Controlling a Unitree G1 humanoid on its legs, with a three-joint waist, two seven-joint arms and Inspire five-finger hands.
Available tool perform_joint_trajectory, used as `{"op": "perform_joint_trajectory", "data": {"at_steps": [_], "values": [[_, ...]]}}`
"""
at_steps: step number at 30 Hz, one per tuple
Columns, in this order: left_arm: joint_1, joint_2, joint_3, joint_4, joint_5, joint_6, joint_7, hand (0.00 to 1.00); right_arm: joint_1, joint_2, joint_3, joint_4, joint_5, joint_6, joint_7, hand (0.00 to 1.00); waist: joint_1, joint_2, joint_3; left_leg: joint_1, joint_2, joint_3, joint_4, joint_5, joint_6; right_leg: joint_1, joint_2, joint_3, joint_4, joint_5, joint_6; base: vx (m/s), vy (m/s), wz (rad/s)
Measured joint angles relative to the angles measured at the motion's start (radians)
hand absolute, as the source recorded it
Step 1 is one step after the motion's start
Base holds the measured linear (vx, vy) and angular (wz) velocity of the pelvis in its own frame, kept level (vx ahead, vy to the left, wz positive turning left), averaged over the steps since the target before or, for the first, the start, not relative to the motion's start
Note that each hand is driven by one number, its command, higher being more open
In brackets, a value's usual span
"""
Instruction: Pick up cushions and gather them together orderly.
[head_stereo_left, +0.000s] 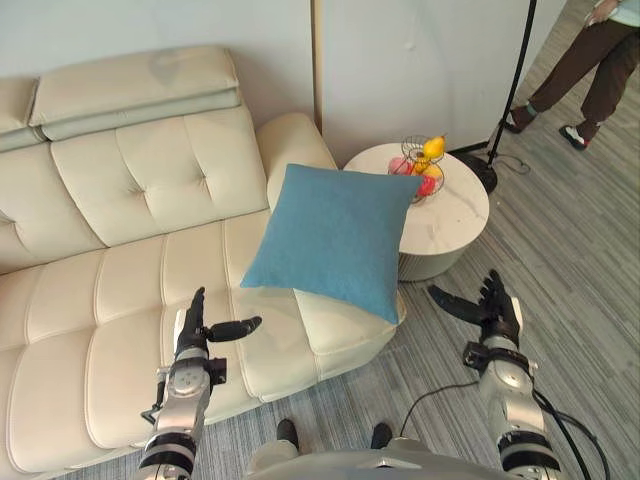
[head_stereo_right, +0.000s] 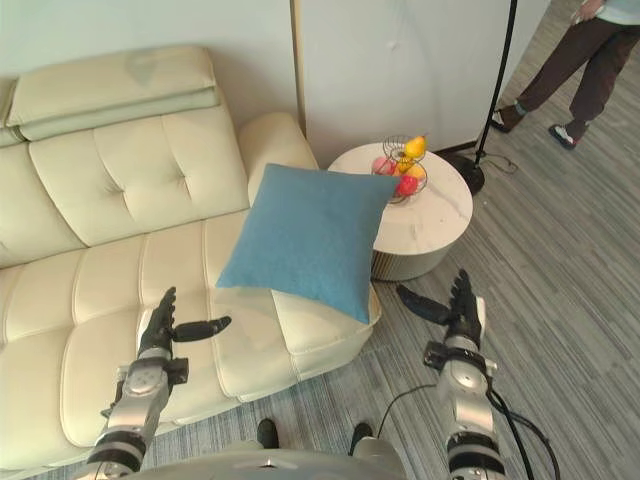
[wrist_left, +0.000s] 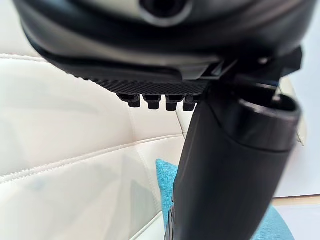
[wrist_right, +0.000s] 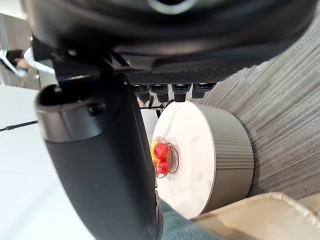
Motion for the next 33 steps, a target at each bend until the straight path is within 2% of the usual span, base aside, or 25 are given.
{"op": "perform_joint_trajectory", "data": {"at_steps": [7, 10, 11, 15, 18, 24, 28, 30, 31, 33], "values": [[-0.121, -0.002, -0.018, -0.022, -0.003, 0.000, 0.070, 1.00, -0.097, -0.012, 0.123, -0.004, 0.022, -0.010, 0.013, 1.00, 0.001, -0.001, 0.009, -0.081, -0.001, -0.003, 0.005, 0.018, 0.014, -0.053, 0.007, 0.010, -0.053, 0.052, -0.008, -0.02, 0.017, 0.00], [-0.193, -0.006, -0.020, -0.023, -0.003, 0.000, 0.094, 1.00, -0.138, -0.010, 0.166, -0.006, 0.031, -0.010, 0.013, 1.00, 0.002, -0.008, 0.047, -0.120, -0.001, -0.016, 0.030, 0.019, 0.016, -0.075, 0.007, 0.032, -0.055, 0.062, -0.012, -0.11, 0.023, 0.14], [-0.241, -0.006, -0.024, -0.025, -0.003, 0.000, 0.112, 1.00, -0.170, -0.004, 0.193, -0.009, 0.034, -0.011, 0.011, 1.00, 0.007, -0.013, 0.067, -0.164, 0.002, -0.024, 0.050, 0.021, 0.018, -0.107, 0.007, 0.032, -0.055, 0.069, -0.012, -0.13, -0.001, 0.11], [-0.379, -0.005, -0.091, -0.025, -0.005, 0.001, 0.155, 1.00, -0.257, 0.011, 0.252, -0.035, 0.039, -0.011, 0.001, 1.00, 0.027, -0.017, 0.133, -0.272, 0.013, -0.034, 0.112, 0.023, 0.021, -0.188, 0.012, 0.031, -0.045, 0.094, -0.016, -0.10, -0.010, 0.03], [-0.488, -0.005, -0.099, -0.020, -0.005, 0.001, 0.184, 1.00, -0.318, 0.043, 0.281, -0.070, 0.074, -0.012, -0.020, 1.00, 0.029, -0.025, 0.178, -0.331, 0.021, -0.039, 0.153, 0.023, 0.022, -0.241, 0.012, 0.031, -0.013, 0.095, -0.017, -0.08, -0.012, 0.01], [-0.676, -0.009, -0.136, 0.016, -0.075, 0.000, 0.238, 1.00, -0.365, 0.081, 0.301, -0.145, 0.122, -0.030, -0.087, 1.00, 0.031, -0.029, 0.216, -0.429, 0.036, -0.051, 0.213, 0.022, 0.022, -0.327, 0.013, 0.025, 0.027, 0.098, -0.022, -0.07, -0.032, 0.02], [-0.764, -0.043, -0.183, 0.018, -0.115, -0.002, 0.244, 1.00, -0.410, 0.110, 0.311, -0.168, 0.161, -0.040, -0.133, 1.00, 0.031, -0.027, 0.228, -0.491, 0.046, -0.057, 0.228, 0.027, 0.022, -0.389, 0.016, 0.022, 0.052, 0.099, -0.023, -0.03, -0.037, 0.01], [-0.825, -0.087, -0.216, 0.023, -0.138, -0.002, 0.257, 1.00, -0.444, 0.119, 0.323, -0.196, 0.176, -0.040, -0.162, 1.00, 0.031, -0.023, 0.239, -0.517, 0.051, -0.057, 0.225, 0.035, 0.020, -0.419, 0.013, 0.021, 0.058, 0.101, -0.027, -0.02, -0.043, 0.00], [-0.834, -0.095, -0.216, 0.025, -0.146, -0.002, 0.260, 0.00, -0.448, 0.120, 0.326, -0.202, 0.177, -0.040, -0.167, 0.00, 0.030, -0.023, 0.240, -0.521, 0.051, -0.057, 0.224, 0.036, 0.019, -0.423, 0.014, 0.020, 0.058, 0.102, -0.028, 0.01, -0.034, -0.01], [-0.902, -0.120, -0.215, 0.086, -0.144, -0.003, 0.279, 0.00, -0.471, 0.116, 0.331, -0.224, 0.193, -0.040, -0.188, 0.00, 0.029, -0.022, 0.241, -0.539, 0.055, -0.057, 0.224, 0.042, 0.016, -0.441, 0.017, 0.019, 0.059, 0.104, -0.030, 0.03, -0.040, 0.00]]}}
